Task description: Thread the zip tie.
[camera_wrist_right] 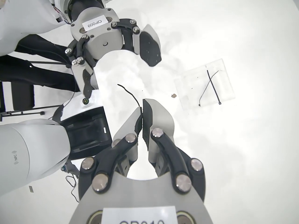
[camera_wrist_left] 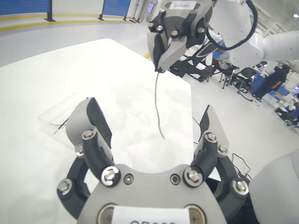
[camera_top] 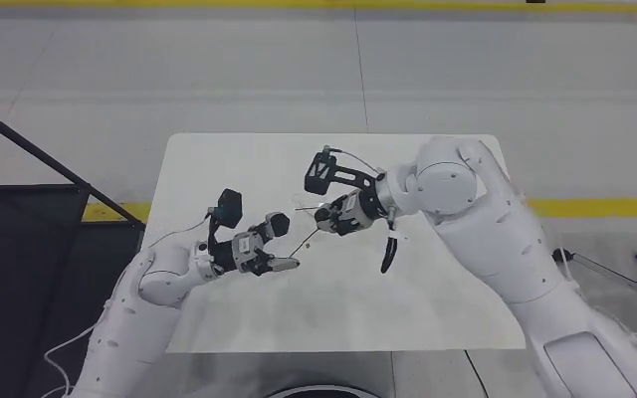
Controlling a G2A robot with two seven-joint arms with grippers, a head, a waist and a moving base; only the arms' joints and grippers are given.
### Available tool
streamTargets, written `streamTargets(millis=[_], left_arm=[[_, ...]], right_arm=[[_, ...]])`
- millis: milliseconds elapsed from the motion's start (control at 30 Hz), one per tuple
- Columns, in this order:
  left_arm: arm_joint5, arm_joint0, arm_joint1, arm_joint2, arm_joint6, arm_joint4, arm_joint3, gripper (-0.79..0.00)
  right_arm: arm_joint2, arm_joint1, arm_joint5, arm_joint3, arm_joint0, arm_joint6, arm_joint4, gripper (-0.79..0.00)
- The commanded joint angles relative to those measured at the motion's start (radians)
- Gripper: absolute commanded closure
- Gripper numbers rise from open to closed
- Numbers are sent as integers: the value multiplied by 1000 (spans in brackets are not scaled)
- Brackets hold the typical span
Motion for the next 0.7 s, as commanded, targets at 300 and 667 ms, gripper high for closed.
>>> streamTargets(millis=[300,667], left_arm=[[0,-15,4,13,-38,-27,1,-785],[82,-21,5,49,-7,-17,-16,-576]], right_arm=[[-61,10,-7,-4,51,-7,2,0],[-64,16,12,-51,35,-26,-55,0]])
